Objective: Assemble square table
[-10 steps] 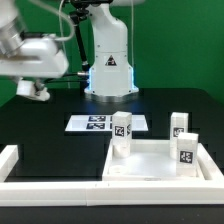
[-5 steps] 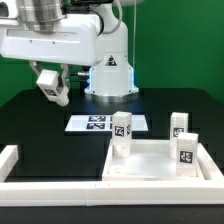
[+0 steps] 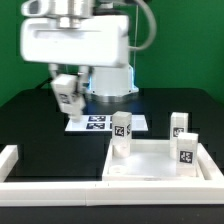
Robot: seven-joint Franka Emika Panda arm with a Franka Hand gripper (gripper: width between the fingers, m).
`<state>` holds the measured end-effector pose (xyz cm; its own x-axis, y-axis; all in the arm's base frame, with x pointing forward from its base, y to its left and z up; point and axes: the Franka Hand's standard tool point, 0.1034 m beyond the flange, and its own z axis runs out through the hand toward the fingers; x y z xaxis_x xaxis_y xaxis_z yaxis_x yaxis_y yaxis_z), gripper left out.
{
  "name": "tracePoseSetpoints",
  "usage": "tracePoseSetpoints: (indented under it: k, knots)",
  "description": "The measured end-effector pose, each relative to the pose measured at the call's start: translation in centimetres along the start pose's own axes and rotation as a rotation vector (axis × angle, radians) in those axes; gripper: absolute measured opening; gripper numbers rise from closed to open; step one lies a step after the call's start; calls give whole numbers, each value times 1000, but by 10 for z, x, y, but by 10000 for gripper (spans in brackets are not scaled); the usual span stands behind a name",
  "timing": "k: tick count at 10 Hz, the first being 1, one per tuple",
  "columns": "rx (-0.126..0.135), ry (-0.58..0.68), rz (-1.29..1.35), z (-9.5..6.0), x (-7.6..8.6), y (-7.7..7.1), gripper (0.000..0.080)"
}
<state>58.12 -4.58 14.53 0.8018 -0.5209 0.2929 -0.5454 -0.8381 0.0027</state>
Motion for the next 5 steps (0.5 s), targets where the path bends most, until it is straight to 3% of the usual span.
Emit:
tracePoseSetpoints:
  k: [1, 2, 3, 5]
  knots:
    - [2, 57, 53, 0, 13, -29, 290]
    - [-3, 92, 62, 0, 17, -46, 290]
    - [28, 176, 42, 2, 17, -50, 290]
    - [34, 211, 33, 8, 7, -54, 290]
